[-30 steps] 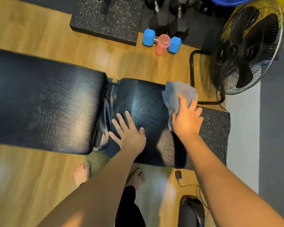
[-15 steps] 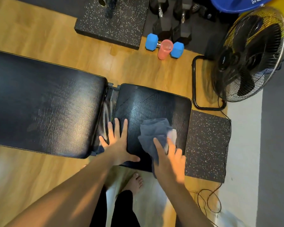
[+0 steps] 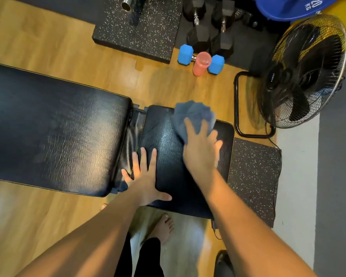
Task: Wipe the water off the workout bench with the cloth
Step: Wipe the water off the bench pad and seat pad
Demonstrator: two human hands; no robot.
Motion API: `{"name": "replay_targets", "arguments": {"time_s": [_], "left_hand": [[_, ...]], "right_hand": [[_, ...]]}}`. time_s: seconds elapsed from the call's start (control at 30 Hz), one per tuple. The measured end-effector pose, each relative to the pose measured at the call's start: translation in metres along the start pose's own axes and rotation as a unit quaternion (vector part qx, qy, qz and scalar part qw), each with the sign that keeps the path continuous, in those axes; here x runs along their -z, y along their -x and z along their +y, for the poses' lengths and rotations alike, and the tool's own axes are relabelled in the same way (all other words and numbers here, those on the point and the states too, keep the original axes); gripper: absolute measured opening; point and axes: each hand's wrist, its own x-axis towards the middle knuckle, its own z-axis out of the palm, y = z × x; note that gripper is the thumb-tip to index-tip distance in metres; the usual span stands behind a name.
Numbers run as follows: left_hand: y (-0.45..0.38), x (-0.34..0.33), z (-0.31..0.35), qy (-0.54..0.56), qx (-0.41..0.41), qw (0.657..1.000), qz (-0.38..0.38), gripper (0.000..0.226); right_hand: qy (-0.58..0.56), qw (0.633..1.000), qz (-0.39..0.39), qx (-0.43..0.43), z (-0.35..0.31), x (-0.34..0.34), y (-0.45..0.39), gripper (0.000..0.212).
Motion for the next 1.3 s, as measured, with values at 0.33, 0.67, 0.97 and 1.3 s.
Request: {"name": "replay_targets", "arguments": {"time_s": [0.33,0.67,0.97,1.3], "left_hand": [[0.001,0.002,0.000,-0.007,0.002,1.000,-0.018,0.155],[0.004,0.005,0.003,0.006,0.006,1.000,-0.014,0.155],[0.002,0.003,0.001,0.015,0.000,1.000,-0.002,0.158],[0.003,0.002,0.002,0.018,0.002,1.000,0.006,0.160]], "right_hand": [[0.009,0.991,-0.032,0.128,0.033,-0.014,0.051,0.072],[-0.013,0.996,-0.023,-0.080,0.054,-0.006,0.019,0.076],[-0.117,0.988,-0.053,0.088,0.046,-0.029,0.142,0.074],[-0.076,0.985,-0.019,-0.151,0.072,-0.009,0.008,0.072]]}}
